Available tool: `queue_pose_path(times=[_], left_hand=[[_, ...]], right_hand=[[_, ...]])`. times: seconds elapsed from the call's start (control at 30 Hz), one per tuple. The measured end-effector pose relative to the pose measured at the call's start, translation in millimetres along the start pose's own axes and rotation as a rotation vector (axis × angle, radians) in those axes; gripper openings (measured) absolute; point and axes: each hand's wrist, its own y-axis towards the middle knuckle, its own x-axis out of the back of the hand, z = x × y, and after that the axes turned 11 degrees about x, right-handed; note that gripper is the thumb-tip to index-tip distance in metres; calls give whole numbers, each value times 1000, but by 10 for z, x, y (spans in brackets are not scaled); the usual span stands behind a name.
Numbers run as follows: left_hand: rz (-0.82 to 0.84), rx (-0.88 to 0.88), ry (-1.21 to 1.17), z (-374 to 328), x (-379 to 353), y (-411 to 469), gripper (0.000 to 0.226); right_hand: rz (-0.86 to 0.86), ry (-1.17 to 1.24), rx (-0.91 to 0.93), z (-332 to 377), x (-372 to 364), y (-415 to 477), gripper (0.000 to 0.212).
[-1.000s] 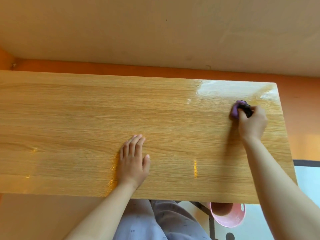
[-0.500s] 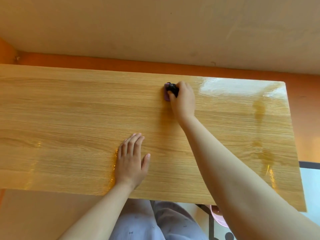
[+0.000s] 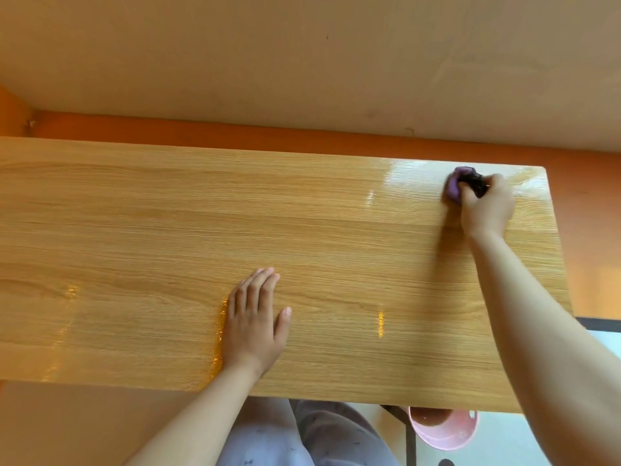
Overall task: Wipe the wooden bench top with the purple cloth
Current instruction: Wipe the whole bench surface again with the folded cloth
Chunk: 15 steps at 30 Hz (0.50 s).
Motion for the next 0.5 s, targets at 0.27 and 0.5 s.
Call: queue_pose_path(times=[0.27, 0.5], left_hand=[[4, 1, 4, 2, 4, -3, 56], [14, 12, 19, -2, 8, -17, 55]], right_hand=[[134, 104, 187, 900, -538, -216, 20], [273, 126, 372, 1482, -900, -426, 21]])
